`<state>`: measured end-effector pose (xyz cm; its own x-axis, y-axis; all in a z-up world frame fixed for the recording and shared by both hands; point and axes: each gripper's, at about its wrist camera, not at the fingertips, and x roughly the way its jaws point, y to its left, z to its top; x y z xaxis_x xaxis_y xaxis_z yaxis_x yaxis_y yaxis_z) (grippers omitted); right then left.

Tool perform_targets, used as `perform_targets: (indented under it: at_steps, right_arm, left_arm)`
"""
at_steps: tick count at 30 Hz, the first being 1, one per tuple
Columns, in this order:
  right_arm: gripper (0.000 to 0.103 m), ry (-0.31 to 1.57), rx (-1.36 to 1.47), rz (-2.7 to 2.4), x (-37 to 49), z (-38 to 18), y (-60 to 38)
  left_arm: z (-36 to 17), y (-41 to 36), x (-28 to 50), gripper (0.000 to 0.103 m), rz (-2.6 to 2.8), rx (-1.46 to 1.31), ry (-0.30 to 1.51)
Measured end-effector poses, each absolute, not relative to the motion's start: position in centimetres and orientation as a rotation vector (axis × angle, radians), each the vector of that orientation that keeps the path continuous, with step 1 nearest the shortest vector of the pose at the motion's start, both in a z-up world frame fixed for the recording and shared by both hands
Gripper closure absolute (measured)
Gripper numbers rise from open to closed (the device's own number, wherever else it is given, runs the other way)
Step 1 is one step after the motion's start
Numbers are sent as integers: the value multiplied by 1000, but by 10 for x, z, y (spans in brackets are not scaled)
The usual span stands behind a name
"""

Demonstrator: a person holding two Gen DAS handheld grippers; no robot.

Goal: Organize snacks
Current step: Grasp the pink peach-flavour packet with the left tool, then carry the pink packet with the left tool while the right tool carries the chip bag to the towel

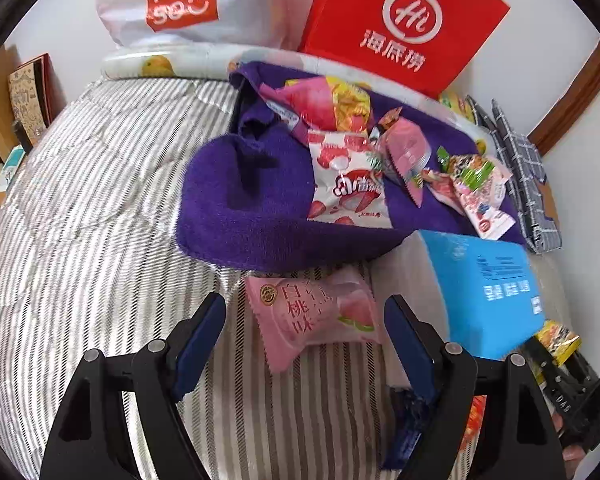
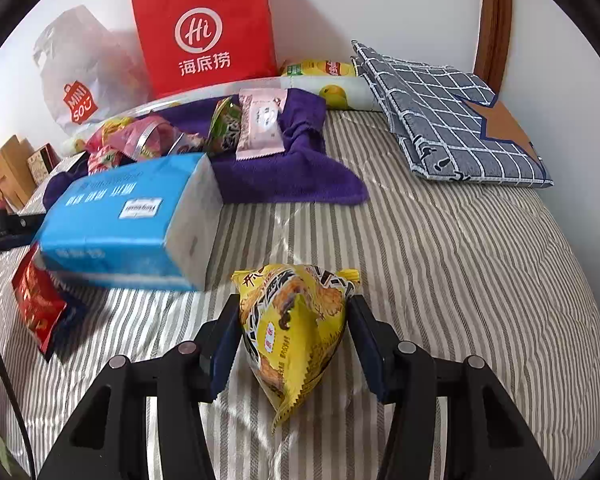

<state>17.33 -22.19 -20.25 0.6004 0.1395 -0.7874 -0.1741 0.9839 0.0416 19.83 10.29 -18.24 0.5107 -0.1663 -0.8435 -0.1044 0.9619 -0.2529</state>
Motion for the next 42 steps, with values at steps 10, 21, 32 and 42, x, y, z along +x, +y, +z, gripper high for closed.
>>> perform_targets:
  at_steps: [10,21,32,42]
  right_arm:
    - [52,902,-20,168,204,-210,-223]
    - [52,918,-18,172,209,-215,-220]
    - [51,938,-42,158,211,-219,-217]
    - [49,940,-69,149,211,-220,-215]
  left_arm:
    - [-190,93,202,44,-20,-221,1017]
    - [-191,99,168,48,-22,-172,981]
    - [-196,91,161,48,21,-130,899]
    - [-196,93,160,48,19,-145,895]
